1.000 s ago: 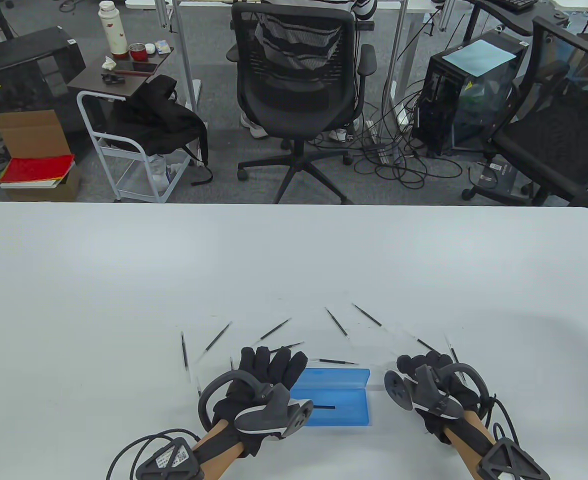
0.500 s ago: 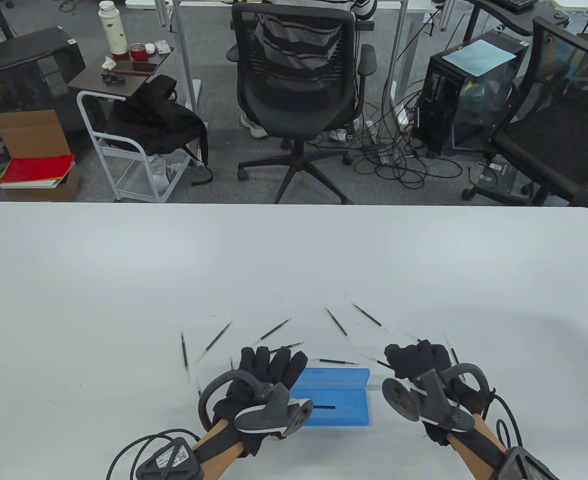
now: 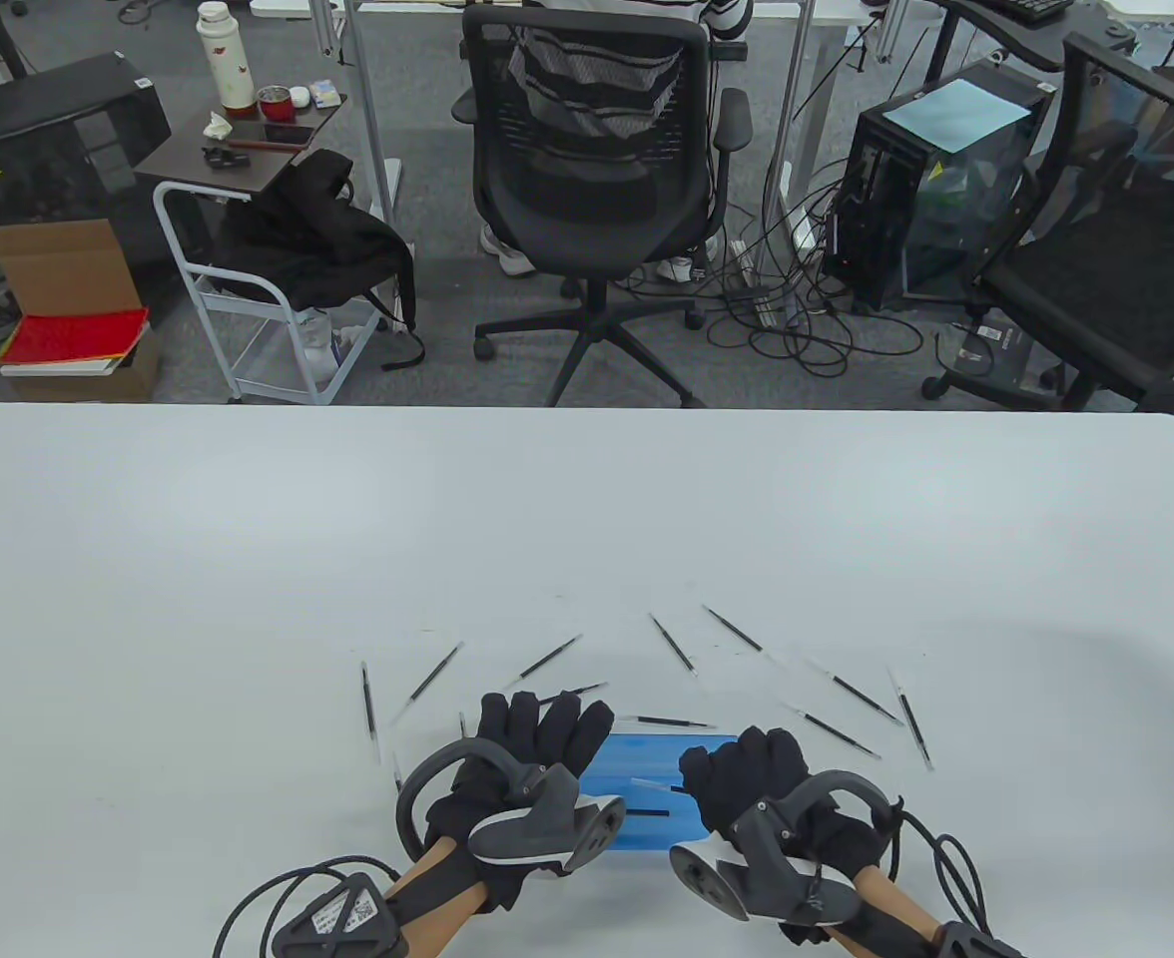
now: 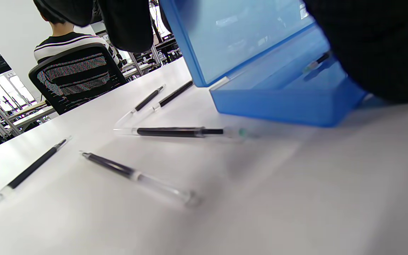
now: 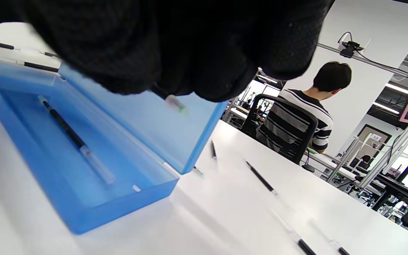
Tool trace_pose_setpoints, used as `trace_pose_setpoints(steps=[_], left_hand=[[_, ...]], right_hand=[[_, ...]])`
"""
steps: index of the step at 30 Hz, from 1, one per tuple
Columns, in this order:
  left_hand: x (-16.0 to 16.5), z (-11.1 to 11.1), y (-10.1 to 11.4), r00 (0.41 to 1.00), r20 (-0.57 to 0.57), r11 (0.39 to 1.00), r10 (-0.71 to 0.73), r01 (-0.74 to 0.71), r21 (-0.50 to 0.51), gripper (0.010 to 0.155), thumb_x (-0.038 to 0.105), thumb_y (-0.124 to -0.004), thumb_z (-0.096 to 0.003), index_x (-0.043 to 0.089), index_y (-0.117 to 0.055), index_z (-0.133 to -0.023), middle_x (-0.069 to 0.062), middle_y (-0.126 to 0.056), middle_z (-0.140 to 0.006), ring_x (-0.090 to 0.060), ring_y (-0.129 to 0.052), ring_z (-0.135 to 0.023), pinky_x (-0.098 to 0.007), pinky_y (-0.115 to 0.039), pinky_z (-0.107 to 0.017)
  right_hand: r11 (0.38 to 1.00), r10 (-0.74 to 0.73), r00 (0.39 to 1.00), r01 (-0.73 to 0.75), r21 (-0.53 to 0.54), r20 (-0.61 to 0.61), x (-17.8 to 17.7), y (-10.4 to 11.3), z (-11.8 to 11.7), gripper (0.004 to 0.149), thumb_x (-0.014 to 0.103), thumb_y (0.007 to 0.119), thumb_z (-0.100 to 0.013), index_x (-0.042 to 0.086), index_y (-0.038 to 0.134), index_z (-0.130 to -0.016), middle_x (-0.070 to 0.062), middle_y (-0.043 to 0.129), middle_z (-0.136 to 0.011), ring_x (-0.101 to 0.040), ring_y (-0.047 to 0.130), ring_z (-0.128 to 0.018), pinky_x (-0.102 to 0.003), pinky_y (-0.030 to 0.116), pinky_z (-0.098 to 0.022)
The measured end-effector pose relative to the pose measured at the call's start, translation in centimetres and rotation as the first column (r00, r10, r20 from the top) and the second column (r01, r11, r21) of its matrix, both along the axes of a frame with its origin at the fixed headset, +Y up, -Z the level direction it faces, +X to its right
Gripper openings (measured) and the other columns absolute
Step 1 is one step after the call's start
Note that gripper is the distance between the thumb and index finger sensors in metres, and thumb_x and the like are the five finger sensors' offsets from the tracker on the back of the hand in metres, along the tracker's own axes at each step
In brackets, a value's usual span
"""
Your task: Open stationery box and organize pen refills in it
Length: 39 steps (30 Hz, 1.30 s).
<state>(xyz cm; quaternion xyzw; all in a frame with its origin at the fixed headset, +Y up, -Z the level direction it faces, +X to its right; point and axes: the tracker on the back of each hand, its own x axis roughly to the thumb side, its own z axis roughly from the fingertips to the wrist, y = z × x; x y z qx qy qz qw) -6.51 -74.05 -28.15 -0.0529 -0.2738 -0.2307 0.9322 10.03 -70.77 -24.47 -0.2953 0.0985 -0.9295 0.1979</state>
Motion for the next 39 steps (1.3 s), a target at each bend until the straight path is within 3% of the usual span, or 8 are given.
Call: trace_pose_setpoints(steps=[10, 23, 27, 32, 39], left_hand=[[0.0, 0.0, 0.0, 1.0, -0.001, 1.0, -0.002, 0.002, 0.002, 0.133, 0.077, -0.076, -0.029, 0.011, 0.006, -0.111, -0.016, -0.021, -0.125, -0.051, -0.052, -0.112, -0.071, -0.046, -0.078], [0.0, 0.1, 0.0, 1.0, -0.002, 1.0, -0.005, 0.005, 0.005, 0.133, 0.076, -0.075, -0.0294, 0.011, 0.006, -0.111, -0.016, -0.021, -0.125, -0.051, -0.052, -0.111, -0.071, -0.047, -0.078], [0.0, 0.1, 0.0, 1.0, -0.003, 1.0, -0.003, 0.003, 0.002, 0.133, 0.076, -0.076, -0.0294, 0.011, 0.006, -0.111, -0.016, -0.021, -0.125, -0.051, -0.052, -0.111, -0.071, -0.047, -0.078], [0.0, 0.1, 0.0, 1.0, -0.002, 1.0, -0.003, 0.003, 0.003, 0.133, 0.076, -0.076, -0.0294, 0.011, 0.006, -0.111, -0.016, -0.021, -0.125, -0.051, -0.053, -0.111, -0.071, -0.047, -0.078], [0.0, 0.1, 0.0, 1.0, -0.003, 1.0, -0.004, 0.004, 0.003, 0.133, 0.076, -0.076, -0.0294, 0.011, 0.006, -0.111, -0.016, -0.021, -0.125, -0.051, -0.052, -0.111, -0.071, -0.047, -0.078]], right_hand=[[0.997, 0.071, 0.996, -0.071, 0.0, -0.062, -2.8, -2.8, 0.2, 0.061, 0.033, 0.093, -0.041, 0.018, 0.074, -0.097, 0.0, 0.1, -0.076, -0.028, 0.1, -0.07, -0.055, 0.081, -0.064], [0.998, 0.062, 0.995, -0.063, -0.006, -0.078, -3.3, -3.7, 0.2, 0.06, 0.034, 0.092, -0.042, 0.02, 0.074, -0.098, 0.001, 0.1, -0.078, -0.028, 0.099, -0.072, -0.054, 0.08, -0.065], [0.999, 0.024, 0.996, -0.026, -0.019, -0.089, -2.7, -2.7, 0.6, 0.059, 0.034, 0.092, -0.042, 0.02, 0.075, -0.097, 0.002, 0.1, -0.077, -0.027, 0.099, -0.071, -0.054, 0.08, -0.065], [0.999, -0.049, 0.996, 0.049, -0.003, -0.072, -0.7, 0.1, 1.0, 0.058, 0.033, 0.092, -0.042, 0.021, 0.075, -0.096, 0.002, 0.101, -0.076, -0.027, 0.099, -0.071, -0.053, 0.08, -0.065], [0.992, -0.129, 0.988, 0.127, 0.02, 0.088, 4.5, 3.3, -1.7, 0.058, 0.032, 0.092, -0.042, 0.021, 0.075, -0.097, 0.002, 0.101, -0.076, -0.027, 0.1, -0.071, -0.054, 0.08, -0.065]])
